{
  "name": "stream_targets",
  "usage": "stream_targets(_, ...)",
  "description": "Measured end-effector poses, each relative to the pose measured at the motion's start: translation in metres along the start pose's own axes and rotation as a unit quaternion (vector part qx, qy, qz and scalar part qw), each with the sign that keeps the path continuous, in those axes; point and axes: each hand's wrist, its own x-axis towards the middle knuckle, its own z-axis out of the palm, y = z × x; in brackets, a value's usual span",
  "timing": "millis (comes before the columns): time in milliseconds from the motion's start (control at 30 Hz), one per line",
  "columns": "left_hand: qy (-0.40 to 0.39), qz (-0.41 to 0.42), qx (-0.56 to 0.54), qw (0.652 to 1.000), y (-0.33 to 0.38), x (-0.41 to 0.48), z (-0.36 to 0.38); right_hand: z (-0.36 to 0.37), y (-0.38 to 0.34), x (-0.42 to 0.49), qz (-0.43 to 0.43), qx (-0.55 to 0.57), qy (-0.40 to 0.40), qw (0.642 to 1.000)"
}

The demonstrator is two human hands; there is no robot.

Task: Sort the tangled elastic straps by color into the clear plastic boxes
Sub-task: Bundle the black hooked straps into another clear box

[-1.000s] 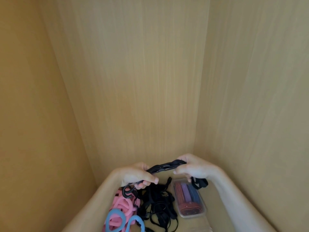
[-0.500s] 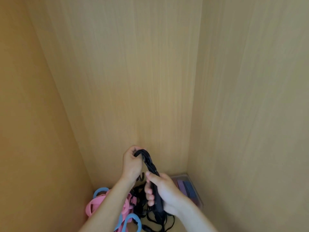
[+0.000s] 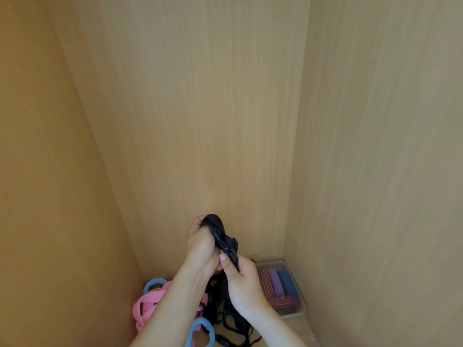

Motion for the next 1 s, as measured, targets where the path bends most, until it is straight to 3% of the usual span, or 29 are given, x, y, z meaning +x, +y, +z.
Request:
stream_targets(133,-0.001,-0.073,-0.083,0.994,0.006,0.005,0.011,-0.004,-0.005,0.000,-0.033,0.011,-0.025,0.999)
stream_targets(233,-0.023,-0.121,-0.170,0.978,0.014,0.007,0.016,-0.013,-0.012,0.002,-0.023,0.048,-0.103,0.993)
stream_targets(400,-0.157,-0.110,-0.246,0.950,0.008,0.002,0.005,-0.029,-0.023,0.001,0.046,0.097,-0.218,0.970)
stream_targets(634,-0.252,-0.112,-0.301,0.913,0.012,-0.017,0.011,-0.045,-0.041,-0.001,0.074,0.109,-0.376,0.917)
stream_targets(734,-0.301,-0.107,-0.262,0.910,0.023,-0.028,0.007,-0.055,-0.044,0.001,0.090,-0.001,-0.360,0.929)
stream_targets(867,-0.345,-0.130,-0.200,0.908,0.046,-0.036,-0.001,-0.071,-0.035,0.007,0.111,-0.078,-0.236,0.962)
stream_targets(1000,-0.293,-0.047,-0.098,0.950,0.043,-0.040,0.000,-0.086,-0.036,0.009,0.065,-0.056,-0.204,0.975)
